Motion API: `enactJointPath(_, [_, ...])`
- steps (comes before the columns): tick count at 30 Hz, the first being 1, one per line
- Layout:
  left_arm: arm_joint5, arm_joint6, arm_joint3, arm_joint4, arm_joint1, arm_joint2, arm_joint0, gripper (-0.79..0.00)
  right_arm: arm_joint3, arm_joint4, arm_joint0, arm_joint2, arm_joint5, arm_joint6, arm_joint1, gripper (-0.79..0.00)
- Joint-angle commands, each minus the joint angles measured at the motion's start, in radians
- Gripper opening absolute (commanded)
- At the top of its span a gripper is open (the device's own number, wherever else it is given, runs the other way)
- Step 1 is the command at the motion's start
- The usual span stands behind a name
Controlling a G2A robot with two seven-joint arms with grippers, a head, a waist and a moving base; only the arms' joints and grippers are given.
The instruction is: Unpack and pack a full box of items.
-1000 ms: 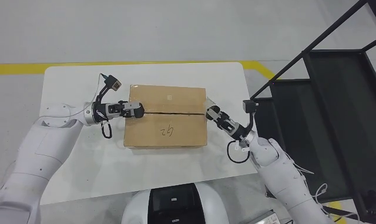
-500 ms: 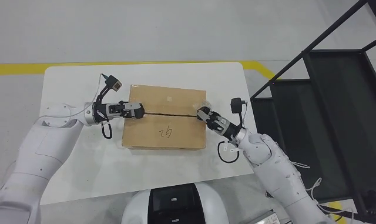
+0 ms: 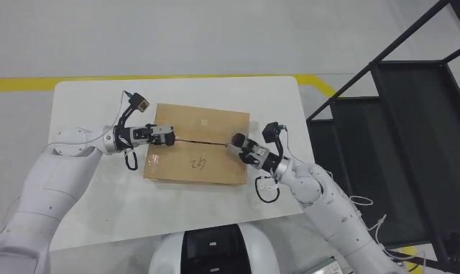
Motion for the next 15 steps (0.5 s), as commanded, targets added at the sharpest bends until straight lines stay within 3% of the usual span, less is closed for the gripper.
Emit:
enactJointPath(1, [-0.001, 0.001, 0.001, -0.002, 0.000, -0.001, 0.001, 0.000, -0.020, 0.012, -0.008, 0.003, 0.004, 0.008, 0.001, 0.000])
enactJointPath(8, [-0.003, 0.003, -0.002, -0.012, 0.001, -0.004, 0.004, 0.000, -0.111, 0.072, -0.045, 0.030, 0.052, 0.059, 0.008, 0.000])
enactJointPath(15, [-0.010, 0.010, -0.003, -0.040, 0.002, -0.018, 0.012, 0.000, -0.096, 0.190, -0.010, 0.020, 0.143, 0.111, 0.001, 0.000])
